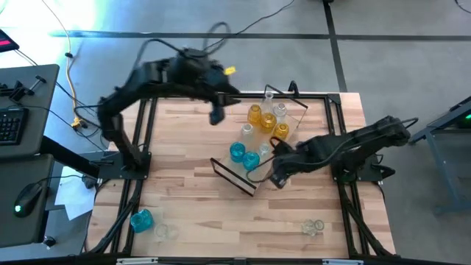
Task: Sort vases onto shelf
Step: Put the top left transparent vase on the shelf and align with the other transparent vase
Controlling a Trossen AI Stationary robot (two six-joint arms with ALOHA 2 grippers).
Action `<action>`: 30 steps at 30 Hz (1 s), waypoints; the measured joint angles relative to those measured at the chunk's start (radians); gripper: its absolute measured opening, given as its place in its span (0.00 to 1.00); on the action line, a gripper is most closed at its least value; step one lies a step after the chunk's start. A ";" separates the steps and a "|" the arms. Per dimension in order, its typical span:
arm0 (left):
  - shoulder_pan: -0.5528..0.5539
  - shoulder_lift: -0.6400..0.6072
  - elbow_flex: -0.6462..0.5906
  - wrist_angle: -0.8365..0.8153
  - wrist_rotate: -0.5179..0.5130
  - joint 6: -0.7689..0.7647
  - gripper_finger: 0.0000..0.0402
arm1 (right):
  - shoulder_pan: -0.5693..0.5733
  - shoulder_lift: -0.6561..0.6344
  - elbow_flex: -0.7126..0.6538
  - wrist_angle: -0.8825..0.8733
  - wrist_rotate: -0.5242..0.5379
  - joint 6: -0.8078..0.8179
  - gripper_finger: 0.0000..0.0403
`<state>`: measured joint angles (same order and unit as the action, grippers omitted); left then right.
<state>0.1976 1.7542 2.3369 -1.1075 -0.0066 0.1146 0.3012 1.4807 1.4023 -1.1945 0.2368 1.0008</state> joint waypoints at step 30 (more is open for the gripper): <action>-0.345 -0.397 -0.002 -0.464 -0.527 -0.391 0.33 | -0.174 -0.001 -0.194 0.314 -0.202 -0.063 0.00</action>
<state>-0.1474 1.3574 2.3352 -1.5714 -0.5336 -0.2768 0.1276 1.4799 1.2083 -0.8803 0.0352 0.9375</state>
